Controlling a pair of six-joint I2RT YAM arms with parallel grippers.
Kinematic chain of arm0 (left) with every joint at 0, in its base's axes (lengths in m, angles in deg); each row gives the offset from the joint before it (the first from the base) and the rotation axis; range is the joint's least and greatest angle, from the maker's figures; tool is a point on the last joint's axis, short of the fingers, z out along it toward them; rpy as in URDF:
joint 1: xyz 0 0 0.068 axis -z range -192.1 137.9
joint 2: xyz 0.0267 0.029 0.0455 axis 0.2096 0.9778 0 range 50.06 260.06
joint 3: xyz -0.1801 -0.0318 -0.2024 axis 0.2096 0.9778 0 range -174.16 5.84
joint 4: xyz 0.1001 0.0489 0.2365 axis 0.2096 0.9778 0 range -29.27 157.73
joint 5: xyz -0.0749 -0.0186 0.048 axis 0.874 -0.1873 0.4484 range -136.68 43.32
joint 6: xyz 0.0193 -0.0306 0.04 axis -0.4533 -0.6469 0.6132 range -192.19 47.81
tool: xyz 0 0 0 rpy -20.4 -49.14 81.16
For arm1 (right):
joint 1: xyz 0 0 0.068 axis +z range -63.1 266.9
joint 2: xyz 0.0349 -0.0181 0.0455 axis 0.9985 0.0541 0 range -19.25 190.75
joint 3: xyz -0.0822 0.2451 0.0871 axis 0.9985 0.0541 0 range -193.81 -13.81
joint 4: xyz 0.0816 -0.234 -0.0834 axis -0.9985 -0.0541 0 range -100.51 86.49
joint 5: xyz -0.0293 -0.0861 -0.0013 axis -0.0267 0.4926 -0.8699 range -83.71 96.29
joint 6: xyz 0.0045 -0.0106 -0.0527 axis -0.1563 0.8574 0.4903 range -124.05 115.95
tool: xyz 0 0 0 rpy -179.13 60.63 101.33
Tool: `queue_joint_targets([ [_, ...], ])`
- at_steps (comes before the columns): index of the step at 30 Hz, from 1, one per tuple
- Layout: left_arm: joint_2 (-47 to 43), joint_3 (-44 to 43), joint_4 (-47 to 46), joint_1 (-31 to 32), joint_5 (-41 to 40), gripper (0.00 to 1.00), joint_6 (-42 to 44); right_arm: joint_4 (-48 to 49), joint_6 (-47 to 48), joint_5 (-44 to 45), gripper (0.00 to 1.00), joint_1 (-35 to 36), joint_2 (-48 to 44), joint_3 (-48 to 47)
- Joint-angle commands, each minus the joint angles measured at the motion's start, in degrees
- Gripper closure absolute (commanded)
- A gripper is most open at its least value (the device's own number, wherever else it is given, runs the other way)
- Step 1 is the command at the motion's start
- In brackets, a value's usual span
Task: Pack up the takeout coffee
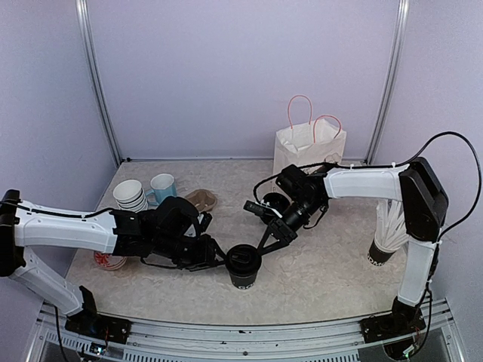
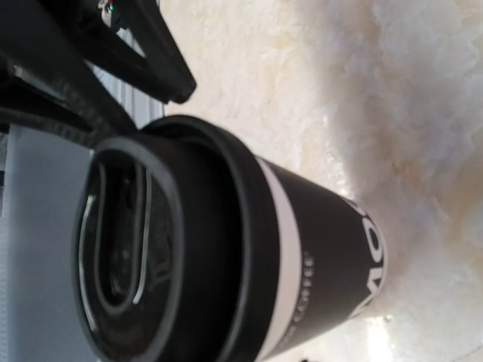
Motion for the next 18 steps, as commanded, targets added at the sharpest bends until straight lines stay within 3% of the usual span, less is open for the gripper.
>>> queue_joint_targets([
  [1, 3.1, 3.3, -0.1, -1.9, -0.1, 0.67, 2.1, 0.9, -1.9, 2.7, 0.69, 0.1, 3.7, -0.5],
  [5, 5.0, 3.7, 2.5, -2.6, -0.4, 0.7, 4.9, 1.7, -3.6, 5.1, 0.71, 0.2, 5.9, 0.5],
  [11, 10.8, 5.4, 5.4, -2.5, -1.6, 0.71, 7.9, 1.0, -5.9, 16.9, 0.75, 1.3, 10.2, 1.8],
  [14, 12.0, 5.8, 5.5, -2.5, -1.4, 0.71, 8.6, 0.9, -5.9, 18.3, 0.77, 1.5, 10.2, 1.4],
  [18, 12.4, 5.7, 5.4, -2.1, -1.4, 0.72, 9.2, 0.7, -3.7, 13.5, 0.77, 2.1, 6.8, 0.6],
])
